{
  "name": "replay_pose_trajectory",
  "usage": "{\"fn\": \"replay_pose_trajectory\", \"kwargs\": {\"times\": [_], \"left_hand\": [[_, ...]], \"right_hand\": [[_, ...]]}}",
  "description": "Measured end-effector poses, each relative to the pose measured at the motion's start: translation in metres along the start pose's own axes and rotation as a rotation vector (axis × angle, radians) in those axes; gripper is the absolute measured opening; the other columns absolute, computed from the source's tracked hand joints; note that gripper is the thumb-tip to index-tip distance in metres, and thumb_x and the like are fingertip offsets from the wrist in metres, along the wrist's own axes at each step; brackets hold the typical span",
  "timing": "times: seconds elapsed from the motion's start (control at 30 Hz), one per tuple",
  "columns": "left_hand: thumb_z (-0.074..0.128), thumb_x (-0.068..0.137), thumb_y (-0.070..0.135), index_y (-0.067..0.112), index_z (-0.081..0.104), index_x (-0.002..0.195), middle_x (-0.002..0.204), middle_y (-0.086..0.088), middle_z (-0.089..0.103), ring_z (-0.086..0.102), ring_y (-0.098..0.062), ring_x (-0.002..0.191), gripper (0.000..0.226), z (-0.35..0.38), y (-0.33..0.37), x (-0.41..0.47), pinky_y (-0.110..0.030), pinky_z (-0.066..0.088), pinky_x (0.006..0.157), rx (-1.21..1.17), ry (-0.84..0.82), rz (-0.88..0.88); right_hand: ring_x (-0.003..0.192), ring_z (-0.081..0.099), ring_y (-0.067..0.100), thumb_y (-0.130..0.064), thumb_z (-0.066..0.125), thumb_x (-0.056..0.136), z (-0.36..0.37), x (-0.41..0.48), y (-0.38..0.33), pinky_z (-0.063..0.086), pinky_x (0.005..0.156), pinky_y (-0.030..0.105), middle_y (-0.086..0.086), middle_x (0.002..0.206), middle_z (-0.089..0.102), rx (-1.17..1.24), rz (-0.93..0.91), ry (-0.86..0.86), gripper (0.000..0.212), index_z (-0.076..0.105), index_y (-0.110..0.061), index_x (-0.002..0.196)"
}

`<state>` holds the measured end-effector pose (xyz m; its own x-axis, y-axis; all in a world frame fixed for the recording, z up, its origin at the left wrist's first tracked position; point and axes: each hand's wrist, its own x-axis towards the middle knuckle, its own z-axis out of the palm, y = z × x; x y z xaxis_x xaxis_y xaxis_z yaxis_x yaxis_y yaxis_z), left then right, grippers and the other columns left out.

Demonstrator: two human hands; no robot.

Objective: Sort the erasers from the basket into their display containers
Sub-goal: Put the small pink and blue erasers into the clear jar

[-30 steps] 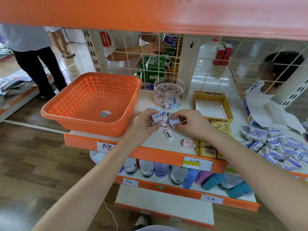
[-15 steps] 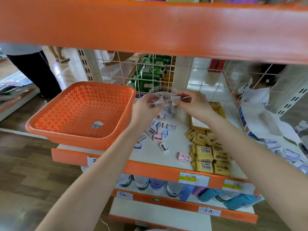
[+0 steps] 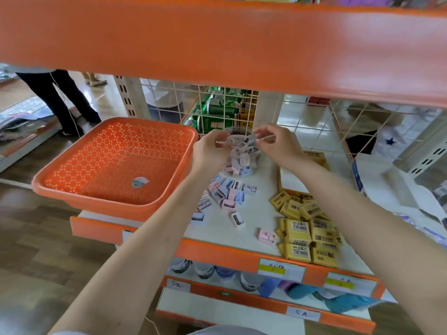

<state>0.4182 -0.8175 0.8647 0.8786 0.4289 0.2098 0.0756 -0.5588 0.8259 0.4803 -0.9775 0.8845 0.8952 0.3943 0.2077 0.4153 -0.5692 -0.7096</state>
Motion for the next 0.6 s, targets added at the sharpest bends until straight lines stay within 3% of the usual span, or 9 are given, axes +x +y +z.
{"fn": "replay_pose_trajectory", "kwargs": {"times": [0.07, 0.17, 0.27, 0.33, 0.4, 0.5, 0.6], "left_hand": [[0.059, 0.089, 0.01, 0.018, 0.064, 0.112, 0.105, 0.005, 0.066, 0.055, 0.002, 0.072, 0.025, 0.0, -0.008, -0.006, 0.0, 0.039, 0.051, 0.0, -0.002, 0.012], [0.057, 0.091, 0.01, 0.016, 0.062, 0.116, 0.106, 0.005, 0.063, 0.057, -0.005, 0.077, 0.026, 0.001, -0.02, -0.021, -0.01, 0.044, 0.06, 0.073, -0.064, 0.026], [0.058, 0.088, 0.012, 0.017, 0.064, 0.116, 0.11, 0.004, 0.063, 0.059, -0.015, 0.091, 0.029, 0.003, -0.038, -0.036, -0.023, 0.045, 0.075, 0.228, -0.136, 0.128], [0.061, 0.084, 0.017, 0.018, 0.064, 0.116, 0.115, -0.002, 0.065, 0.059, -0.022, 0.103, 0.032, 0.002, -0.051, -0.039, -0.032, 0.045, 0.088, 0.356, -0.183, 0.193], [0.06, 0.086, 0.021, 0.015, 0.061, 0.123, 0.124, -0.007, 0.061, 0.055, -0.026, 0.113, 0.037, -0.001, -0.058, -0.043, -0.037, 0.042, 0.097, 0.407, -0.256, 0.146], [0.055, 0.091, 0.026, 0.015, 0.057, 0.128, 0.13, -0.008, 0.057, 0.056, -0.027, 0.112, 0.039, -0.006, -0.061, -0.049, -0.036, 0.043, 0.096, 0.416, -0.324, 0.092], [0.053, 0.094, 0.027, 0.016, 0.056, 0.128, 0.133, -0.002, 0.053, 0.053, -0.021, 0.115, 0.035, -0.009, -0.062, -0.058, -0.028, 0.038, 0.094, 0.358, -0.361, 0.086]], "right_hand": [[0.08, 0.058, 0.005, -0.016, 0.06, 0.09, 0.0, -0.006, 0.001, 0.045, 0.07, 0.012, -0.006, 0.094, 0.065, -0.008, -0.021, -0.007, 0.015, 0.065, -0.02, 0.103], [0.077, 0.054, -0.006, -0.02, 0.062, 0.089, 0.003, -0.02, 0.003, 0.039, 0.061, 0.004, -0.018, 0.088, 0.06, -0.059, -0.051, -0.224, 0.015, 0.064, -0.027, 0.101], [0.091, 0.056, -0.003, -0.034, 0.065, 0.086, 0.012, -0.032, 0.009, 0.046, 0.078, 0.015, -0.023, 0.099, 0.061, -0.194, -0.114, -0.44, 0.02, 0.063, -0.037, 0.105], [0.111, 0.052, 0.003, -0.041, 0.065, 0.085, 0.018, -0.039, 0.011, 0.04, 0.091, 0.02, -0.015, 0.124, 0.058, -0.242, -0.136, -0.502, 0.04, 0.057, -0.036, 0.123], [0.126, 0.041, 0.007, -0.044, 0.065, 0.084, 0.023, -0.046, 0.009, 0.032, 0.098, 0.019, -0.01, 0.142, 0.044, -0.242, -0.132, -0.581, 0.058, 0.044, -0.032, 0.138], [0.135, 0.032, 0.011, -0.045, 0.07, 0.079, 0.033, -0.054, 0.007, 0.025, 0.106, 0.021, -0.007, 0.15, 0.033, -0.289, -0.15, -0.672, 0.079, 0.03, -0.03, 0.146], [0.13, 0.037, 0.015, -0.047, 0.072, 0.076, 0.044, -0.058, 0.009, 0.027, 0.105, 0.023, 0.0, 0.143, 0.039, -0.311, -0.19, -0.667, 0.083, 0.031, -0.028, 0.145]]}}
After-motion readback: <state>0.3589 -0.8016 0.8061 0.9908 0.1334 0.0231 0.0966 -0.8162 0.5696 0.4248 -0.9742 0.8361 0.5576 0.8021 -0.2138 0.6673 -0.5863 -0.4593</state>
